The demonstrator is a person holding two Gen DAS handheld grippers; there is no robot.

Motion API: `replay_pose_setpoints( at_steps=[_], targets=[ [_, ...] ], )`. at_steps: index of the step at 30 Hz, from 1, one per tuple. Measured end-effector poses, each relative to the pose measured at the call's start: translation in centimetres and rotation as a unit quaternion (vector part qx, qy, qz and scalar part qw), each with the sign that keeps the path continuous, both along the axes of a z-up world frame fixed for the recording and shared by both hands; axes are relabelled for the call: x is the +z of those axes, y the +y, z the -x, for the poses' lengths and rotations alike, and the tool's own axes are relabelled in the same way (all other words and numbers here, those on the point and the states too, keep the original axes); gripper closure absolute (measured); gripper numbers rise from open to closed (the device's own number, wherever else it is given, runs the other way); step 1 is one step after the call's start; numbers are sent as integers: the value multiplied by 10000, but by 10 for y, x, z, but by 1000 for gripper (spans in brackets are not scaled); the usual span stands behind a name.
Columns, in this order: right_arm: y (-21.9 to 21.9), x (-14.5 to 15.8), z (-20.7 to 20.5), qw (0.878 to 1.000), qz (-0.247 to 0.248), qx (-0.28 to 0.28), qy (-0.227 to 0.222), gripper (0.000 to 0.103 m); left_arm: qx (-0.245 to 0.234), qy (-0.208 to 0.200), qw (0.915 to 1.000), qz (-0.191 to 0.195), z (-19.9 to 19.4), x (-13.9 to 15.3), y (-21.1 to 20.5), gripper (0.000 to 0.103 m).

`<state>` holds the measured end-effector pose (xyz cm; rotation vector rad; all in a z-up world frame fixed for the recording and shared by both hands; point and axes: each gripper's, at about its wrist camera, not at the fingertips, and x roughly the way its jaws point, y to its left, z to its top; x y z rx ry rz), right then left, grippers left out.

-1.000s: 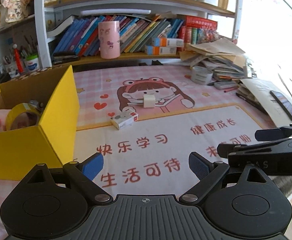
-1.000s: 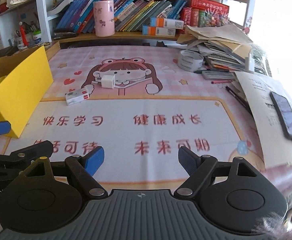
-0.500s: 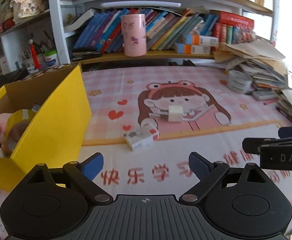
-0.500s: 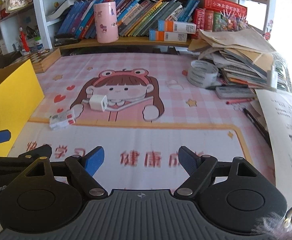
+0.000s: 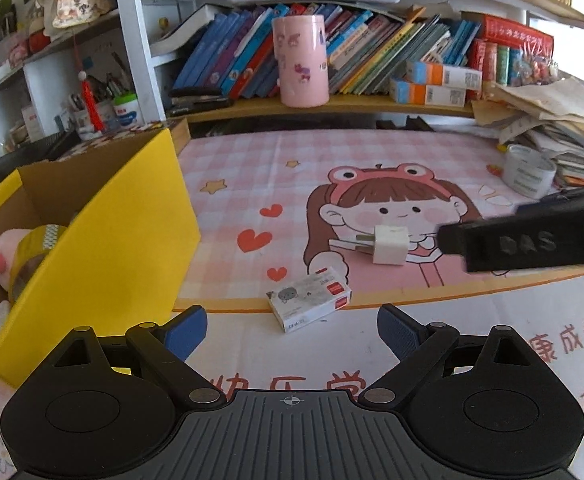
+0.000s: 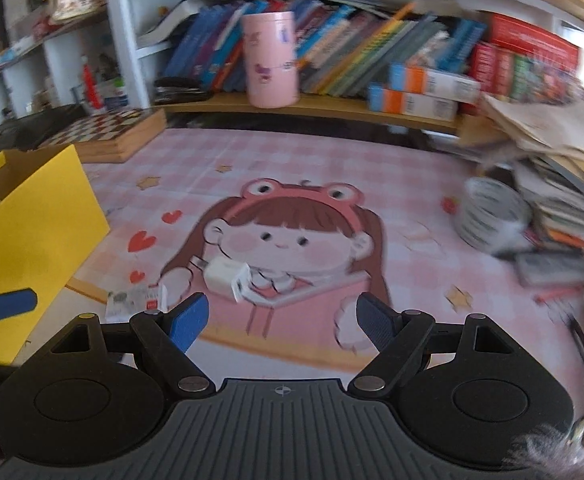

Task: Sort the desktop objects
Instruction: 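Move left tool toward the small white-and-red box while right tool approaches the white charger cube, then close left tool on the small white-and-red box while right tool grasps the white charger cube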

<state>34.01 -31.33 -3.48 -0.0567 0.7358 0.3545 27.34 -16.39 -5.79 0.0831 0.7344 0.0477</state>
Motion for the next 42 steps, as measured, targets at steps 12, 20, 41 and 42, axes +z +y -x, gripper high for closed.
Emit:
replay_pose_setpoints(
  at_steps=[12, 20, 41, 42],
  targets=[
    [42, -35, -60, 9944, 194, 972, 360, 35, 183, 120, 9997, -75, -24, -13, -1, 9],
    [46, -44, -70, 9920, 274, 1133, 489, 69, 221, 229, 9995, -1, -40, -22, -4, 9],
    [0, -27, -30, 9970, 163, 504, 558, 69, 442, 309, 9976, 429, -46, -28, -4, 45],
    [1, -27, -28, 9970, 183, 526, 547, 69, 441, 304, 9976, 445, -44, -27, -3, 45]
  ],
)
